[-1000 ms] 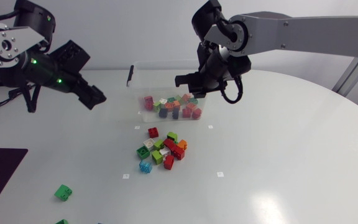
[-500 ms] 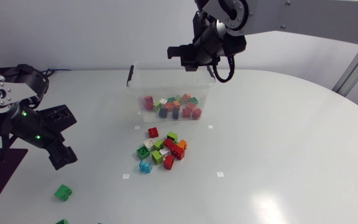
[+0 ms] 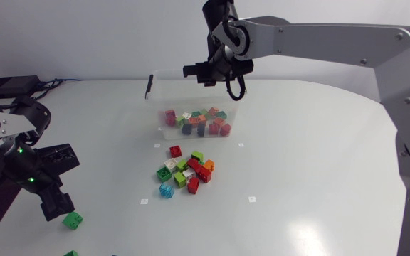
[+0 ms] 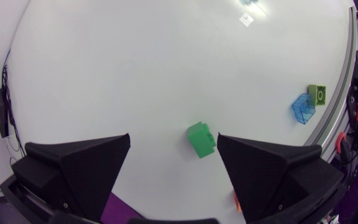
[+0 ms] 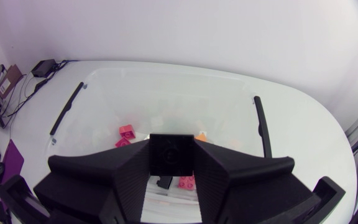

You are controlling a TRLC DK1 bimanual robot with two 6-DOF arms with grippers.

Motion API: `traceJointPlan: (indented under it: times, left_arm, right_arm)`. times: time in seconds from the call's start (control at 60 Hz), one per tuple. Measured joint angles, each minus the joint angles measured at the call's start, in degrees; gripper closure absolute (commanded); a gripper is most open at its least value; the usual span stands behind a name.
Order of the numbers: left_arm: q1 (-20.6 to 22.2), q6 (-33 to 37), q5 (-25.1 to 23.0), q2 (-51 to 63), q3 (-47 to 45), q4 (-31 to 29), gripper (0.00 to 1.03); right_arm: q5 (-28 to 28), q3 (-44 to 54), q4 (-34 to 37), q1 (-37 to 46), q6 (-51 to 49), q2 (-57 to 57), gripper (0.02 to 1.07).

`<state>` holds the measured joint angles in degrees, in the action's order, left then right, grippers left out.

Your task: Place the duplo bricks in the container

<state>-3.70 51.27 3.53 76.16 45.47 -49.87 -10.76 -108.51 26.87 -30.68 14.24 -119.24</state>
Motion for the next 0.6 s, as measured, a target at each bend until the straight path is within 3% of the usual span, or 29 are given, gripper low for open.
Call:
traceJointPlan:
  times: [0.117,0.167,0.417,0.6]
  left_arm:
    - [0.37,-0.35,0.04,0.00,-1.60,-0.31,0.06]
    - [0.94,-1.42,0.04,0.22,-2.34,-0.66,0.06]
    - [1.46,-8.59,0.24,8.11,-2.78,-0.85,0.08]
    - [-0.44,-11.89,0.24,14.75,-0.98,-1.90,0.23]
  right_arm:
    - [-1.38,-1.22,-0.11,0.07,-0.66,-1.44,0.24]
    - [-1.66,-1.57,-0.11,0.07,-0.81,-1.90,0.18]
    - [-3.56,-0.79,-0.15,0.09,-0.79,-1.55,0.14]
    - [-3.89,6.19,-0.17,-0.77,-0.81,3.23,0.14]
